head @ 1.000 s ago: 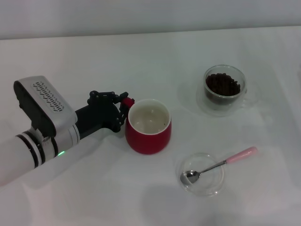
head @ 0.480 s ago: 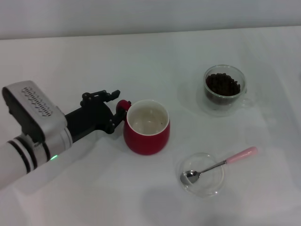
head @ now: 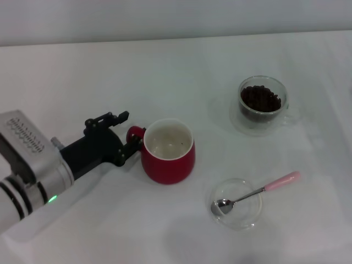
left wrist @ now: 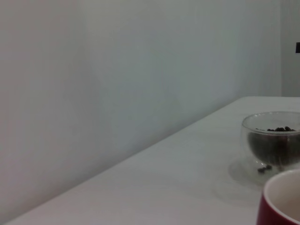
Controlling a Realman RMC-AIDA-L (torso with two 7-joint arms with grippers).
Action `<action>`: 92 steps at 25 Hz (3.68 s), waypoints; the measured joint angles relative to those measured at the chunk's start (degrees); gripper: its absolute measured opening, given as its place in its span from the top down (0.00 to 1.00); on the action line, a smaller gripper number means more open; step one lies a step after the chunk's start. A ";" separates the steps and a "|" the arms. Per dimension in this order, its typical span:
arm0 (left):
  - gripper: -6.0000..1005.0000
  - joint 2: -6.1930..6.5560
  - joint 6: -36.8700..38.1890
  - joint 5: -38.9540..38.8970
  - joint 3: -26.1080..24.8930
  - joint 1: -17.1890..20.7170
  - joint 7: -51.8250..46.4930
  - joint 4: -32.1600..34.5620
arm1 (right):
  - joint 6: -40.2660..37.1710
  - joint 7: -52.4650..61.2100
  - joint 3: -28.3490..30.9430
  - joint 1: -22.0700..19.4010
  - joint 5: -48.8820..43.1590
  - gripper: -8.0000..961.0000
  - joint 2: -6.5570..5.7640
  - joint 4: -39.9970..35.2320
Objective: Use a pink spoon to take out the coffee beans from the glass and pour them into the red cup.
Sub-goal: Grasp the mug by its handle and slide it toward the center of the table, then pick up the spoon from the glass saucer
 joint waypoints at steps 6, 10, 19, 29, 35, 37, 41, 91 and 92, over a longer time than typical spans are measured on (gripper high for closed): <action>0.47 0.05 -1.78 0.12 0.31 3.18 0.00 0.87 | 0.46 3.34 -0.02 -0.47 0.00 0.40 0.00 0.08; 0.47 0.05 -2.21 0.12 0.32 3.85 0.00 0.98 | 0.47 3.68 -0.14 -0.80 -0.11 0.40 0.00 0.44; 0.47 0.14 -12.86 0.21 0.92 10.33 0.00 4.47 | 1.59 10.60 -4.68 -2.80 -0.18 0.40 -0.20 -0.64; 0.47 0.15 -24.77 -5.31 0.48 17.22 0.00 9.37 | 1.81 36.60 -15.36 -9.63 -0.43 0.41 -0.52 -8.59; 0.47 0.28 -27.38 -9.36 0.44 18.69 0.00 11.55 | 4.17 52.15 -21.42 -12.95 -4.72 0.41 -0.98 -11.51; 0.47 0.28 -27.58 -10.59 0.44 18.72 0.00 11.80 | 4.98 53.03 -21.56 -13.16 -5.50 0.41 -1.01 -11.42; 0.47 0.26 -29.33 -14.19 0.44 18.74 0.00 12.08 | 9.77 57.98 -21.69 -14.60 -10.65 0.41 -0.69 -10.99; 0.47 0.03 -37.98 -21.30 0.53 19.33 0.00 12.21 | 12.88 55.67 -27.77 -13.35 -22.49 0.43 0.27 2.24; 0.47 0.01 -37.98 -21.30 0.53 19.39 0.00 12.22 | 12.86 55.52 -27.77 -13.36 -22.49 0.43 0.27 2.30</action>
